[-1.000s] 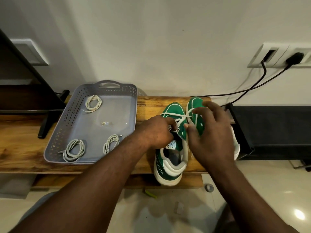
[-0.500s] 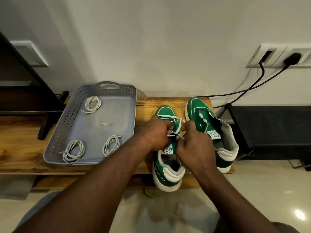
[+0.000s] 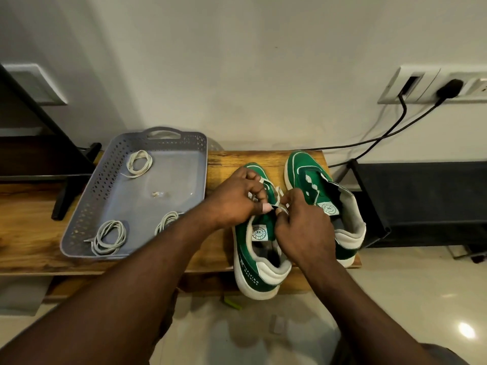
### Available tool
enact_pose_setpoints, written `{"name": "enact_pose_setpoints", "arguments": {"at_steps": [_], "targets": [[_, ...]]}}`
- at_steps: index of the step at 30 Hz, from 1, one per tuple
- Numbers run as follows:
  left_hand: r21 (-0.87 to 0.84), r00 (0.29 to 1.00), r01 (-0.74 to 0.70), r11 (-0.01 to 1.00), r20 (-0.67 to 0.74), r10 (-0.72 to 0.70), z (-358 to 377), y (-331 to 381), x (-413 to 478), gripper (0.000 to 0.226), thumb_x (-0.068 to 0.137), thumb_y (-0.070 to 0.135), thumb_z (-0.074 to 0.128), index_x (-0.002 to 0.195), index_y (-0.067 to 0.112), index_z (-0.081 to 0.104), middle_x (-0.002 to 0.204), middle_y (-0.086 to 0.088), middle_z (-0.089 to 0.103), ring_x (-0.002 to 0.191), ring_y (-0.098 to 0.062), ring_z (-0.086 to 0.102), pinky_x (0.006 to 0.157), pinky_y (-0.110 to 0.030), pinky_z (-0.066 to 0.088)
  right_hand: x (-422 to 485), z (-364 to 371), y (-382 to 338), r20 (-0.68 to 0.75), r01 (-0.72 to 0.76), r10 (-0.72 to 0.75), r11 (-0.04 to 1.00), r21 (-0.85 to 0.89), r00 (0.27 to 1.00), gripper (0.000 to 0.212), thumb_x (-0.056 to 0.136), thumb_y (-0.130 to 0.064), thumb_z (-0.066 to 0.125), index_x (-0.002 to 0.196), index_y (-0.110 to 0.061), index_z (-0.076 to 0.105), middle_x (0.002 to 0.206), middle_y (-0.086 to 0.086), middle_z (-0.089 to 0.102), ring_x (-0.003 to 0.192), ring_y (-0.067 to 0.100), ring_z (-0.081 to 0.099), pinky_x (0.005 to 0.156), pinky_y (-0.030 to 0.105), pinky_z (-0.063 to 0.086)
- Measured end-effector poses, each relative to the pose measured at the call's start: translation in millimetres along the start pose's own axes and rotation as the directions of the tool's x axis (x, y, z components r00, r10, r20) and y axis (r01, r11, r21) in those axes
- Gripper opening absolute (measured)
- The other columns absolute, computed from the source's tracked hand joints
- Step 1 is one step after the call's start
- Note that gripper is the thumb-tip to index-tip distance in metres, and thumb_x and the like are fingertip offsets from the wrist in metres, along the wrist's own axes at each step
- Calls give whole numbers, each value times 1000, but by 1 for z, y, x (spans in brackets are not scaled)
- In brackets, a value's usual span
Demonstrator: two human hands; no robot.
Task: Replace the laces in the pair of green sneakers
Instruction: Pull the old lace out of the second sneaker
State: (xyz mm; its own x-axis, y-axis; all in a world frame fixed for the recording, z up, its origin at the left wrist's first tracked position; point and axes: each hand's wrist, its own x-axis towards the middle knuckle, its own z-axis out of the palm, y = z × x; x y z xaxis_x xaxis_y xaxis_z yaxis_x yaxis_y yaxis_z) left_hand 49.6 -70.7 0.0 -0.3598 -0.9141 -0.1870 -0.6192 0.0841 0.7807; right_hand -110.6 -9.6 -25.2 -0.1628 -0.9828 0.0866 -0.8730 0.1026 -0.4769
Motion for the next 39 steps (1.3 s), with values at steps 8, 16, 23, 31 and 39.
{"name": "enact_pose_setpoints", "arguments": {"at_steps": [8, 16, 23, 31, 39], "targets": [[324, 971, -134, 936, -144, 189, 1, 4, -9, 6, 90, 34, 78, 90, 29, 74, 117, 23, 42, 90, -8, 61, 83, -37, 54, 2, -4, 0, 50, 23, -22, 1000, -21, 999, 11, 99, -31, 54, 103, -23, 59, 78, -3, 54, 75, 25, 52, 67, 33, 40], [478, 977, -96, 873, -122, 174, 17, 3, -6, 6, 95, 28, 70, 100, 28, 73, 124, 16, 40, 89, -12, 57, 77, -37, 55, -4, -1, -4, 35, 54, -52, 997, -48, 998, 15, 103, -28, 50, 111, -20, 60, 95, 5, 70, 87, 30, 65, 66, 33, 35], [-46, 984, 142, 989, 113, -136, 0, 5, -7, 26, 95, 44, 73, 81, 24, 65, 74, 9, 68, 71, -12, 63, 65, -29, 48, -2, -4, 1, 39, 18, -16, 999, -43, 999, 16, 102, -29, 51, 109, -18, 61, 85, 4, 64, 74, 25, 53, 66, 32, 39], [351, 996, 78, 933, 13, -88, 10, 3, -3, 15, 99, 39, 65, 89, 30, 72, 89, 7, 73, 86, -16, 66, 81, -38, 57, -5, -3, -7, 26, 47, -45, 995, -84, 999, 19, 104, -30, 50, 112, -20, 63, 94, 5, 71, 82, 29, 63, 66, 32, 35], [32, 975, 221, 975, 25, -222, -1, 13, -6, 33, 92, 44, 73, 74, 17, 76, 66, 4, 69, 65, -16, 62, 66, -35, 52, -4, -4, -7, 24, 30, -27, 996, -90, 999, 18, 106, -28, 48, 117, -19, 59, 99, 2, 70, 80, 24, 59, 67, 32, 35]]}}
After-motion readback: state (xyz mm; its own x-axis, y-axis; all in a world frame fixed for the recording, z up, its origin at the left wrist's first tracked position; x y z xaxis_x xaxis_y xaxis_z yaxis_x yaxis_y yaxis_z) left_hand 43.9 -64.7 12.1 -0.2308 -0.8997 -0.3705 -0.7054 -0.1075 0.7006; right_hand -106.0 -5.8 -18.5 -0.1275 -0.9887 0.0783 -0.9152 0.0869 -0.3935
